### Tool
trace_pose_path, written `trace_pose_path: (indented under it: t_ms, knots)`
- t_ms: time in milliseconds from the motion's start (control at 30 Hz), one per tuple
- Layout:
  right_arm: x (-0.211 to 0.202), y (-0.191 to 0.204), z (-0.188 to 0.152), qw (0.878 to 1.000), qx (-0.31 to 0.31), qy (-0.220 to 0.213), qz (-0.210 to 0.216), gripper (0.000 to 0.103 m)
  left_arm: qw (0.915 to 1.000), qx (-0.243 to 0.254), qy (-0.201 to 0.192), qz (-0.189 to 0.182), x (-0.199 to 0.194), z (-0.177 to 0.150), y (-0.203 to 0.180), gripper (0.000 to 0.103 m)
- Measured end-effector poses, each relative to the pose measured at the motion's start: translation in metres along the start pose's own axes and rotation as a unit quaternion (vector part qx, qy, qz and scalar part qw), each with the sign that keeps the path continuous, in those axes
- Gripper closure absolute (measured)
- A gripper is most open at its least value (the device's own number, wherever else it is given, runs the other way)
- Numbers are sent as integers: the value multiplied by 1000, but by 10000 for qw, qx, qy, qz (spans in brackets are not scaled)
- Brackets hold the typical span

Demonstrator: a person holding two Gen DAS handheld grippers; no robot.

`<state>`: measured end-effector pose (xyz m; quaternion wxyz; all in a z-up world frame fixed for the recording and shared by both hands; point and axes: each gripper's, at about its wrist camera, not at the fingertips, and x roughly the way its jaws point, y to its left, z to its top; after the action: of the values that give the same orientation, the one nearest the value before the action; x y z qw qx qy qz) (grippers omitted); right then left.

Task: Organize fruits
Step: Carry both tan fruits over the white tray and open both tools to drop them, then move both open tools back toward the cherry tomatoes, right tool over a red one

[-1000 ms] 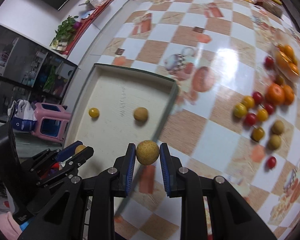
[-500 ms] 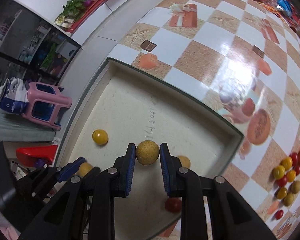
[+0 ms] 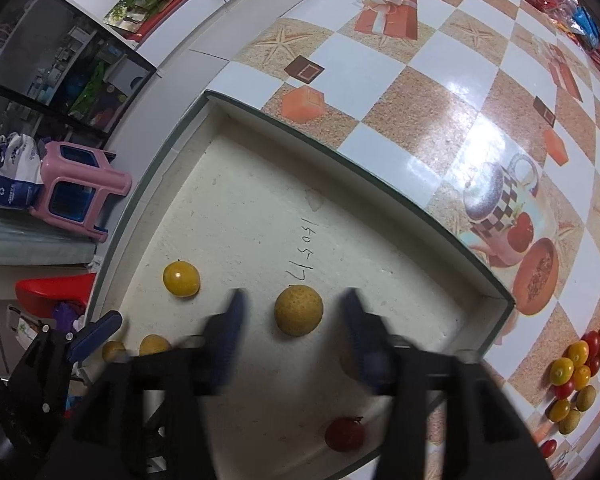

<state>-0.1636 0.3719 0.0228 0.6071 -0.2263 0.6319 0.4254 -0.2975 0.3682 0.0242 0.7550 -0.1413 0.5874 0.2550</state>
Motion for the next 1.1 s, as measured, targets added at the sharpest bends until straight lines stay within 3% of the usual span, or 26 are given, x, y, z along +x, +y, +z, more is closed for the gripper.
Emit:
trace_pose_path:
  t_ms: [300,500,800,967,1100]
  knots:
    - [-49,-24,-7,9965,440,-648,288,16,9998,195,45,17,-12,-6,-10,27]
    - [-89,-60,-34,9901,938,-1021,236,15,9983,548,-143,-98,-38,-4,-33,26]
    - [-124,-143,-128,9704,2067,-1220,-272,15,9923,1046,-299,-588,-71,16,-94,26]
    - [-128,-195,-184,9526,2789,-1101,-513,15,9871,1373,-320,-763,-80,26,-136,26]
    - [-123,-219,-210,9463,3019,-946,-668,15,9837,1585,-238,-809,-74,39,-173,26]
